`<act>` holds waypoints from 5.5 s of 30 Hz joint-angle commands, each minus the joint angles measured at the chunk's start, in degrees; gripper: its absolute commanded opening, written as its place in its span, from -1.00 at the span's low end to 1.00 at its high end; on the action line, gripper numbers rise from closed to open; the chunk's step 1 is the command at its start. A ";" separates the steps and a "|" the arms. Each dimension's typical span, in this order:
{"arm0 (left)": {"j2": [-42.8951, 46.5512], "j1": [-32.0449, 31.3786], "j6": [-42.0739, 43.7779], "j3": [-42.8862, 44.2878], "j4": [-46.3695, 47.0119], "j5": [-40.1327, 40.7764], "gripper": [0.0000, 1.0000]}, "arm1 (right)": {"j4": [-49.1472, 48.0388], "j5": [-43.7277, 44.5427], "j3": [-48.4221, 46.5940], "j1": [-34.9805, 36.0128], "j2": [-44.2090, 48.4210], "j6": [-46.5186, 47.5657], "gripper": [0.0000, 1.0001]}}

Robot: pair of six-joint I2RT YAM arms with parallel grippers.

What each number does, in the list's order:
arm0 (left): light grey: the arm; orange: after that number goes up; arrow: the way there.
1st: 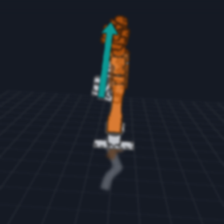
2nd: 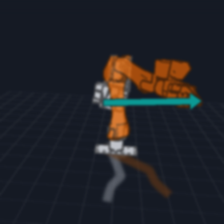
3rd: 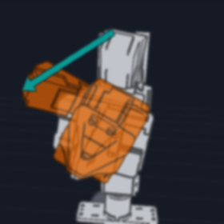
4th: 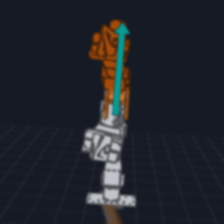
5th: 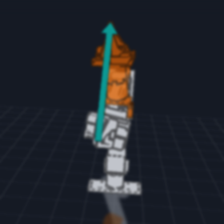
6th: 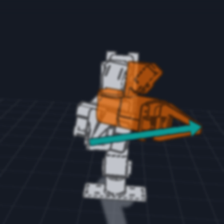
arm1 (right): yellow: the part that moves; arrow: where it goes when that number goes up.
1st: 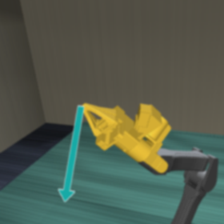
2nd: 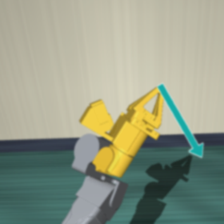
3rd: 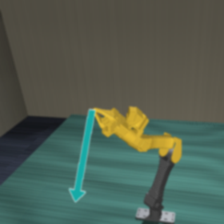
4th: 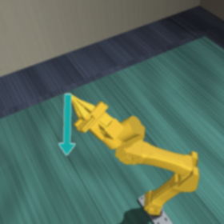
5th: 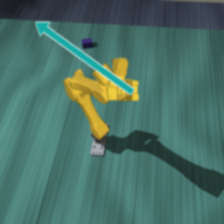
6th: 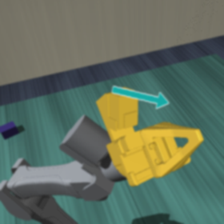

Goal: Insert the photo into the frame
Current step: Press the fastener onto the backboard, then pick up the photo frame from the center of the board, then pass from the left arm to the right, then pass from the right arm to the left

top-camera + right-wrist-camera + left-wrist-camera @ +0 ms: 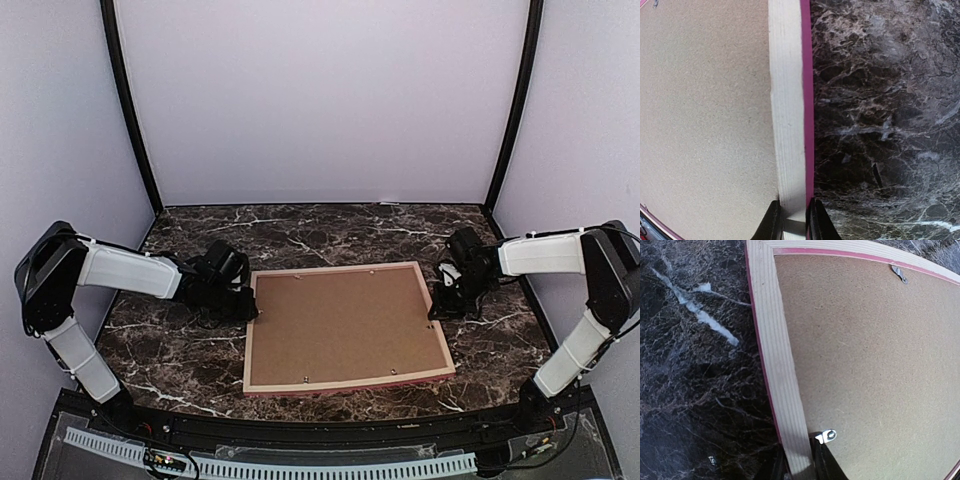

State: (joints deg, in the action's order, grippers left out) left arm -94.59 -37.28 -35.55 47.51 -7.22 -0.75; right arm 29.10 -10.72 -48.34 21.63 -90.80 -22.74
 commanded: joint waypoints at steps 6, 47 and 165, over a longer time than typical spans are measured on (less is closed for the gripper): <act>0.38 -0.78 1.19 -0.89 -0.86 -7.14 -0.07 | -2.09 0.36 2.28 -0.22 -2.21 -1.40 -0.71; -12.04 -29.06 46.36 20.83 1.69 -2.61 0.34 | -8.12 -5.65 -2.53 2.87 -0.85 -7.62 -0.25; -1.55 -38.57 60.55 17.12 2.61 41.59 -0.45 | -9.41 -34.17 -0.12 -0.96 9.95 -18.31 -0.23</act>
State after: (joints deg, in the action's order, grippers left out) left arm -100.27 -76.27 25.43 62.33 -3.66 38.72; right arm 18.79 -43.53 -44.86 20.99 -82.72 -43.09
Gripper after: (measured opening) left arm 0.301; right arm 0.350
